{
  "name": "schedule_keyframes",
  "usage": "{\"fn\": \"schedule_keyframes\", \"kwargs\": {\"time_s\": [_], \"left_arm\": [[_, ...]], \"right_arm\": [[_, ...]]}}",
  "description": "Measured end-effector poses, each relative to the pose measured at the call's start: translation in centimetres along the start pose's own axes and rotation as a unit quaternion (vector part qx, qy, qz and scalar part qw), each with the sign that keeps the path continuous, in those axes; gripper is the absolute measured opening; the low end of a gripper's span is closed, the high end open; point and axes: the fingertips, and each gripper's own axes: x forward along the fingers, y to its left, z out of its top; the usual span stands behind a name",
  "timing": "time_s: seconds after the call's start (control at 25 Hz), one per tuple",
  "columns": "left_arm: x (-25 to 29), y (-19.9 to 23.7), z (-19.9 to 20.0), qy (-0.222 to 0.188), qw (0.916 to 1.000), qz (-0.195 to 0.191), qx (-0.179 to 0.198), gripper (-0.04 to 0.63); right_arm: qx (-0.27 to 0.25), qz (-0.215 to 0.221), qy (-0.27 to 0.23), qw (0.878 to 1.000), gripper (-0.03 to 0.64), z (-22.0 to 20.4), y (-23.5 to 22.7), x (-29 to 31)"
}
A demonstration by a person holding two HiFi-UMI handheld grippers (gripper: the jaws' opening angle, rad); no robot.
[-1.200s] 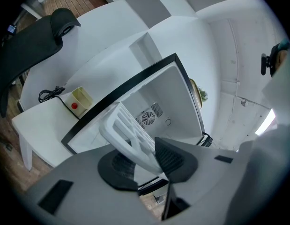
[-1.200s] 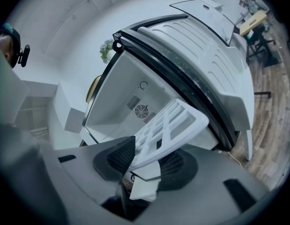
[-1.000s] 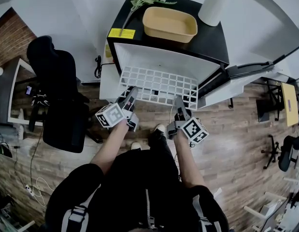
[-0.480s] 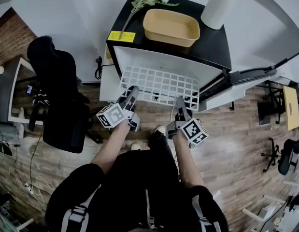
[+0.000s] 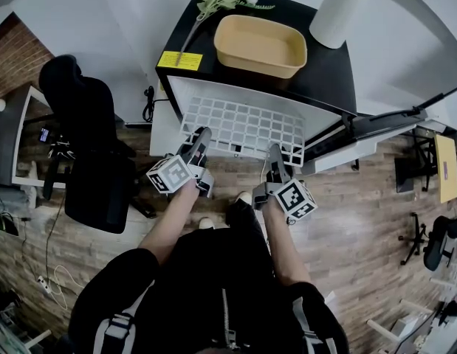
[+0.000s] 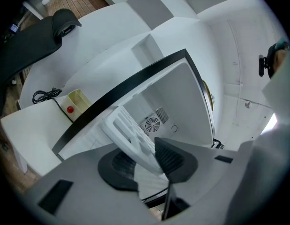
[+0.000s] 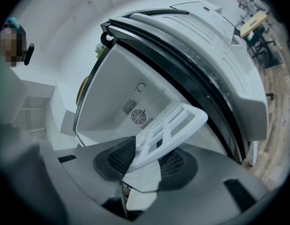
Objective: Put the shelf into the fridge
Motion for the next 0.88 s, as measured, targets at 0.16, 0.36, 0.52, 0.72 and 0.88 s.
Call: {"fn": "schedule_keyframes", "kwargs": {"time_s": [0.16,0.36,0.52,0.72,0.88], "left_arm": [[2.9,0.1,0.8,0.001,1.0,0.004,-0.001,0.124],[3.8,0.4,1.2,-0.009,0.9999,0.008,0.003,0.124],[4.6,0.6,1.4,-0.013,0.9998,0.012,0.007,0.124],[6.0,0.8,1.9,-0.023,0.9996,0.015,0.006,0.123],[7.1,1.4,2.1,-0.028,0.9993,0.021,0.009,0.123]], "right_arm": [[0.008,-0.001,0.005,1.0,0.146,1.1,-0.5,2.5],[0.005,-0.001,0.003,1.0,0.146,1.6,-0.6,3.4],[-0.007,-0.001,-0.004,1.0,0.144,2.5,-0.2,4.2],[-0.005,0.001,-0.004,1.0,0.144,2.8,-0.6,5.5],[-0.006,-0.001,-0.004,1.0,0.144,3.2,-0.9,6.7]]}}
